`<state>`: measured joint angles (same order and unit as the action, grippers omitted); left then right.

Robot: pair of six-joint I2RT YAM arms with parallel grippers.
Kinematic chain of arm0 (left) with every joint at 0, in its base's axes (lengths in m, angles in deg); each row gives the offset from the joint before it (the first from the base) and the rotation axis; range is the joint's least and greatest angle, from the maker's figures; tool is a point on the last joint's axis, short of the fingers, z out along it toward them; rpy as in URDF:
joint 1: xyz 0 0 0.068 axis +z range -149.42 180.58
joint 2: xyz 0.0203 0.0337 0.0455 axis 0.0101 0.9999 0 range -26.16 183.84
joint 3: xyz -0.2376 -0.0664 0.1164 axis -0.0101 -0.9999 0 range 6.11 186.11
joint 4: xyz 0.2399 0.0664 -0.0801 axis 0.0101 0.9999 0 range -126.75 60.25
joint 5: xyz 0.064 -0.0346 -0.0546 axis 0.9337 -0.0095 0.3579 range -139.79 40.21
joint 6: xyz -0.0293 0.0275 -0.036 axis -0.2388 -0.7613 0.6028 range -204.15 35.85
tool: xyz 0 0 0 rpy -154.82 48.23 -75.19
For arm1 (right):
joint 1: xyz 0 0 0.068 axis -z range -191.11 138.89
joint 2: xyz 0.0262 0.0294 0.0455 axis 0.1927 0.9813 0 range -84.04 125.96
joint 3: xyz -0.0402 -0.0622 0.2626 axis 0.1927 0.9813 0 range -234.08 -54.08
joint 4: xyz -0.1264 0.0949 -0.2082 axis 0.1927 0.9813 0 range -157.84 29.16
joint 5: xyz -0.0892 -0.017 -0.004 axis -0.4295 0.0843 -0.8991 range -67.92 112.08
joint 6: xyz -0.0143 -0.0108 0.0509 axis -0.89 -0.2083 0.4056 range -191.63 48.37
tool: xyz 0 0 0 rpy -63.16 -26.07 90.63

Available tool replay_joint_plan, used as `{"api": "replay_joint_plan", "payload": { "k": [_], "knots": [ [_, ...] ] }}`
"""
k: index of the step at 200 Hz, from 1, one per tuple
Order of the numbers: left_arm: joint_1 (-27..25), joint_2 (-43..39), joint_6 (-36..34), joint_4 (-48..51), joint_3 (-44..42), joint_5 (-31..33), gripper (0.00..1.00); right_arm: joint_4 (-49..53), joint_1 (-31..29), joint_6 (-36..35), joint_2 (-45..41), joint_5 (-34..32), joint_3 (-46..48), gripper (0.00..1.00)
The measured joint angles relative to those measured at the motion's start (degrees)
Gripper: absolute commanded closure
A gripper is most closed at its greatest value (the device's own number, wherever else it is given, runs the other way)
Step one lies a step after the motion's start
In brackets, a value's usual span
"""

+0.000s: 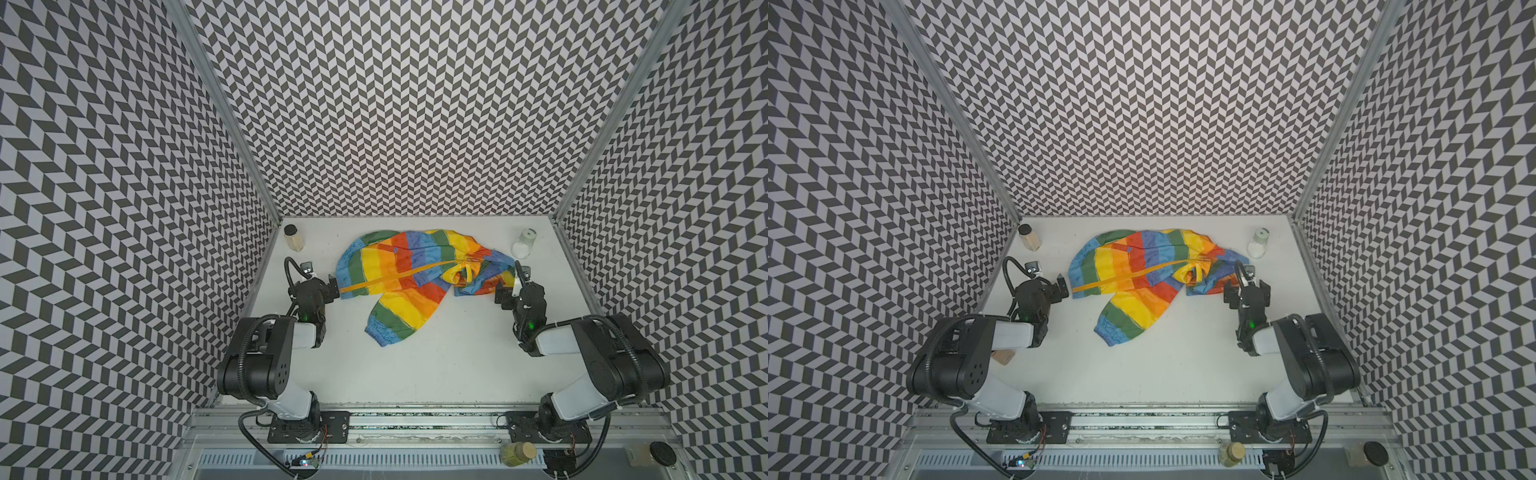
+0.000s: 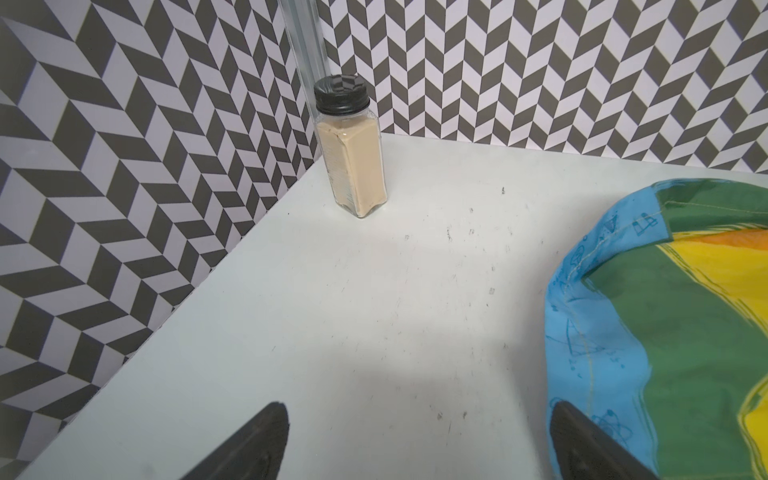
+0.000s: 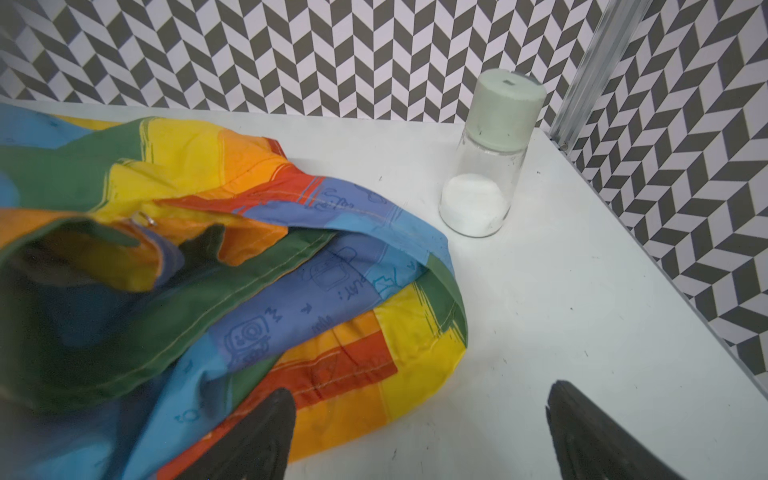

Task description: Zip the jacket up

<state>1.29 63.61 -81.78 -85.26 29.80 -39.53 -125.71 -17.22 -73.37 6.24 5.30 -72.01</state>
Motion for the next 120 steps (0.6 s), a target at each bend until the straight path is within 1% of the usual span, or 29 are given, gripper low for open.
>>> {"api": "replay_joint_plan", "payload": {
  "k": [18,35,54,89,120],
  "knots": [
    [0.13,0.00,0.20,0.20,0.04,-0.37,0.00,0.81,0.02,0.04,0.11,0.46,0.28,0.03],
    [0.39,0.00,0.42,0.57,0.26,-1.09,0.00,5.09,0.61,0.24,0.11,1.11,-2.73,0.01],
    [0.76,0.00,0.68,0.61,0.33,-1.57,0.00,6.95,1.81,0.74,0.09,2.12,-4.90,0.00],
    [0.87,0.00,0.74,0.63,0.37,-1.92,0.00,6.95,2.23,1.22,0.09,2.12,-4.85,0.00],
    [0.96,0.00,0.79,0.66,0.37,-2.14,0.00,5.16,2.25,1.81,0.09,1.05,-2.36,0.00]
  ]
}}
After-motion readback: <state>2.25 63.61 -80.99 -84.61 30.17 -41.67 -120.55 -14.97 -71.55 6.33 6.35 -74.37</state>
